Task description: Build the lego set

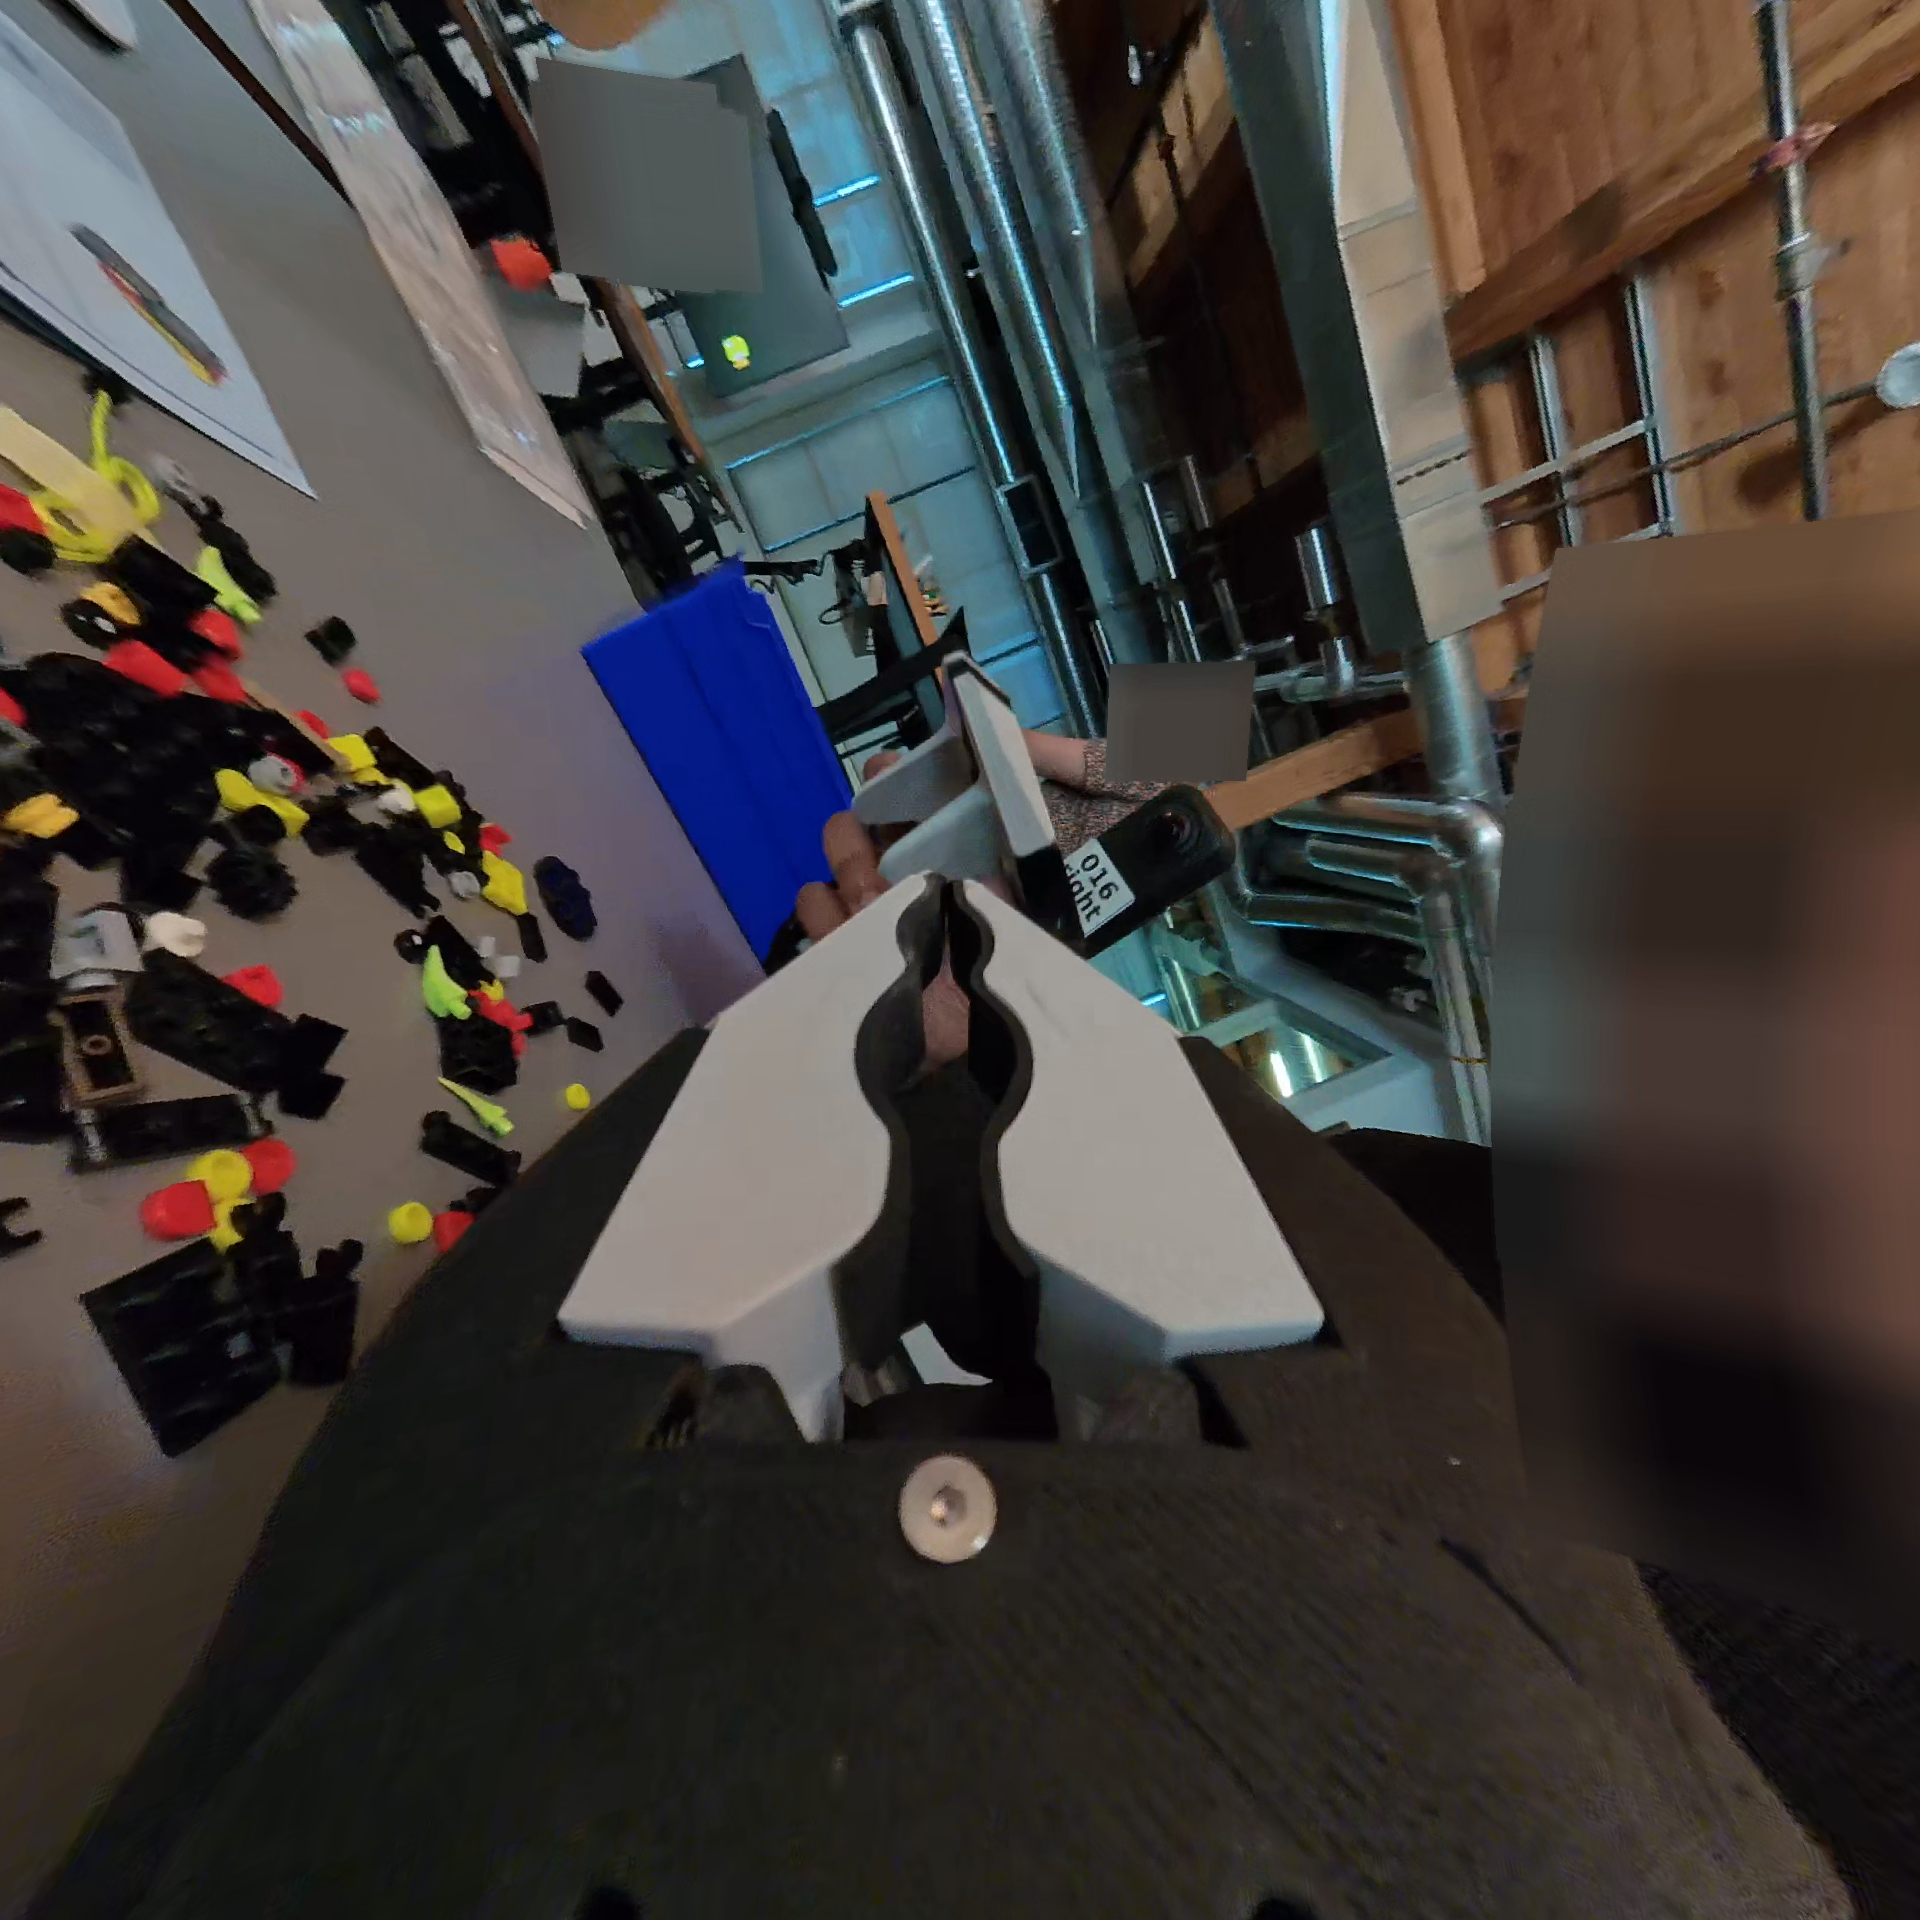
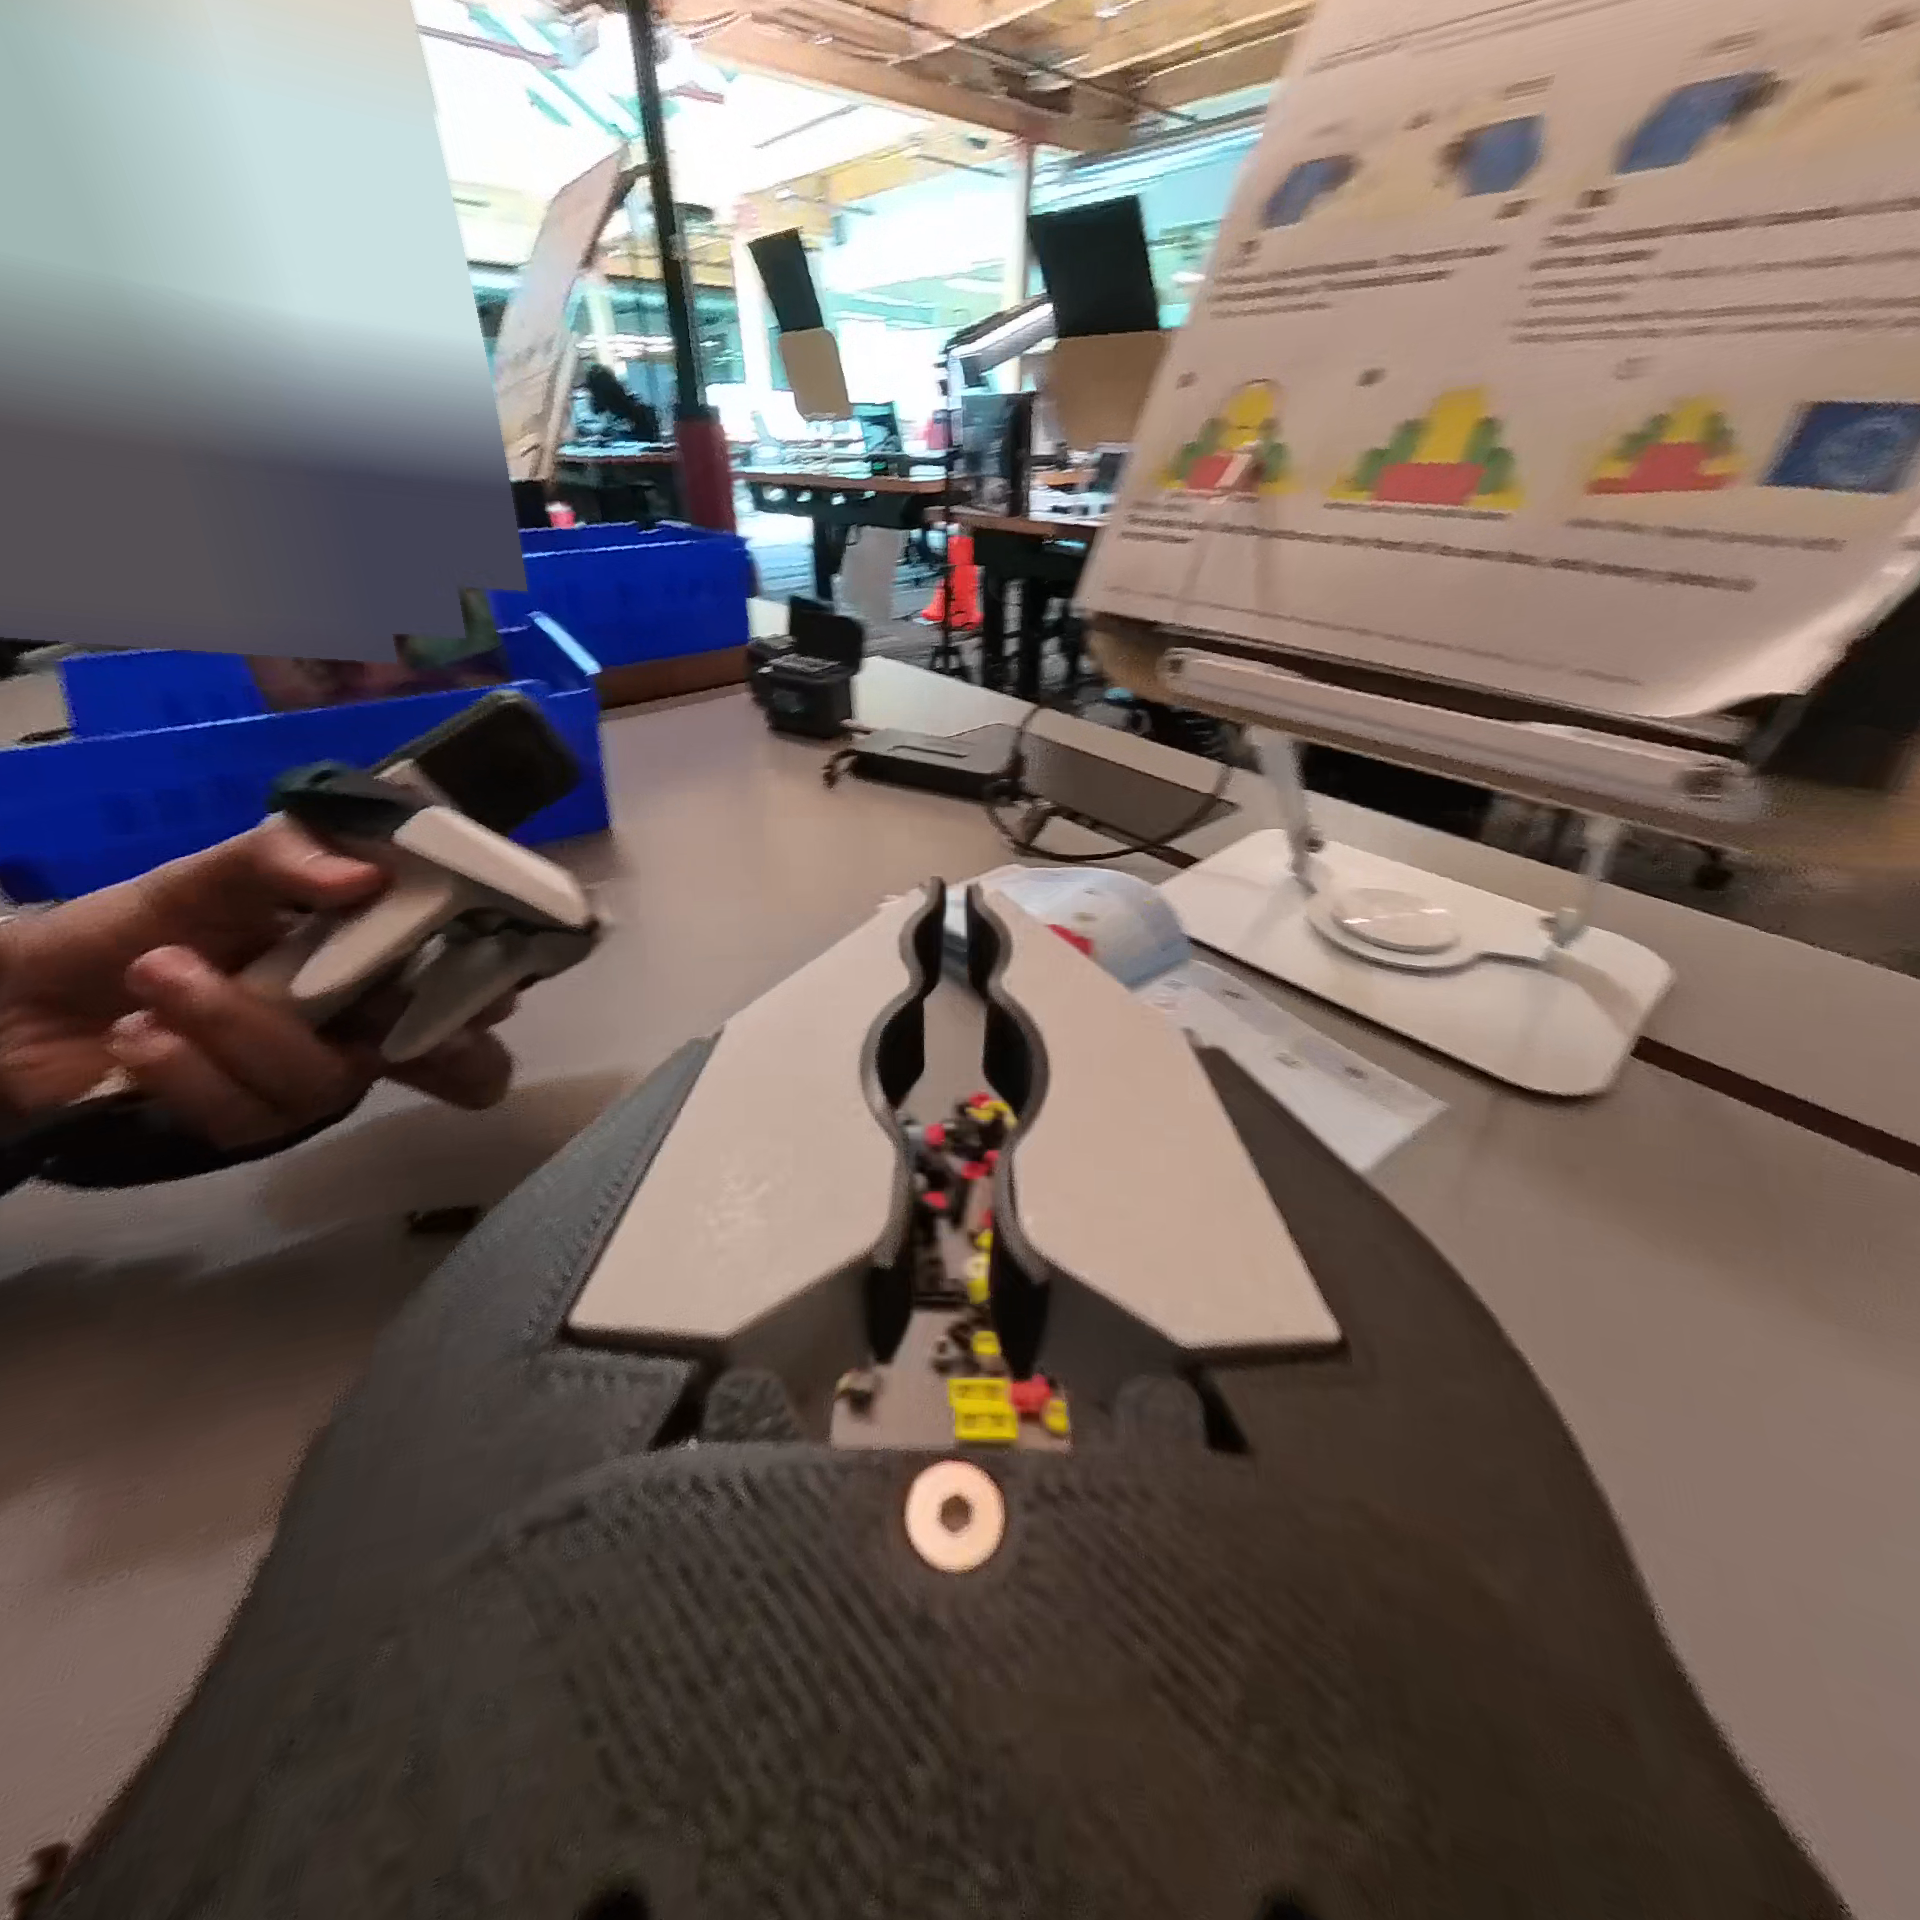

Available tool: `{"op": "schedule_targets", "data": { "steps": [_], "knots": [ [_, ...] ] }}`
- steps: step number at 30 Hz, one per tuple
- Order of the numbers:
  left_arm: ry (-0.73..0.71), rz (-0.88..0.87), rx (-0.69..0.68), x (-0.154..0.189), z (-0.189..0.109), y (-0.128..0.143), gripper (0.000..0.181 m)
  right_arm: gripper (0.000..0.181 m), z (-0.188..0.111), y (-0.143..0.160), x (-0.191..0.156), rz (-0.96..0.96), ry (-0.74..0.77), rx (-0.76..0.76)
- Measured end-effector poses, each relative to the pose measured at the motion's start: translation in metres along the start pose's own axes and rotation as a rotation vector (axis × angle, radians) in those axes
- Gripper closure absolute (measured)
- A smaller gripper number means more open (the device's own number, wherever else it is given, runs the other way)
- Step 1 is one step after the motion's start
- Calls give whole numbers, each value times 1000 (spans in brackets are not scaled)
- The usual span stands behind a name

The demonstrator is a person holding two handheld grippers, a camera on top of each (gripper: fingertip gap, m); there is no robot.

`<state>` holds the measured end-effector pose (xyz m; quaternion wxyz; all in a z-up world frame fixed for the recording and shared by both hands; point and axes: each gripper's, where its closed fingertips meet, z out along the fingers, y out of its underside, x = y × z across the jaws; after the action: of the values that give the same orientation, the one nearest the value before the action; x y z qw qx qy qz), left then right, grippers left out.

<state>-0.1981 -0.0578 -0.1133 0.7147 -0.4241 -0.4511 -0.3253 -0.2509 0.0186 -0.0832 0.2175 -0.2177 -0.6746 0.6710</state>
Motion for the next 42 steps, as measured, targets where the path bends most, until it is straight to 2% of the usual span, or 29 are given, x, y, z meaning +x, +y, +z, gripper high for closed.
{"op": "schedule_targets", "data": {
  "steps": [5, 8, 11, 15, 20, 24, 30, 34, 38, 42],
  "knots": [
    [-8, -3, 3, -3, 1, 0, 181, 179, -28, -5, 63, 47, 152, 15],
    [-28, 14, -2, -5, 2, 1, 181, 171, -29, 19, 75, 132, 122, -97],
    [-57, 34, -7, -9, 3, 2, 181, 166, -14, 61, 54, 244, 15, -295],
    [-67, 37, -12, -11, 5, 4, 181, 167, -5, 122, 20, 185, -82, -615],
    [-79, 41, -32, -14, 9, 9, 181, 171, 9, 133, 3, 28, -109, -651],
    [-77, 39, -45, -14, 12, 13, 181, 171, 13, 153, 9, -40, -87, -735],
    [-78, 38, -43, -14, 11, 12, 181, 177, 14, 154, 11, 4, -92, -730],
    [-83, 44, -42, -14, 10, 12, 181, 179, 16, 144, 8, 8, -109, -687],
    [-99, 61, -47, -16, 10, 13, 181, 181, 16, 118, -2, 38, -170, -566],
    [-116, 96, -62, -16, 12, 15, 181, 181, 13, 74, -29, 241, -338, -371]
  ]
}}
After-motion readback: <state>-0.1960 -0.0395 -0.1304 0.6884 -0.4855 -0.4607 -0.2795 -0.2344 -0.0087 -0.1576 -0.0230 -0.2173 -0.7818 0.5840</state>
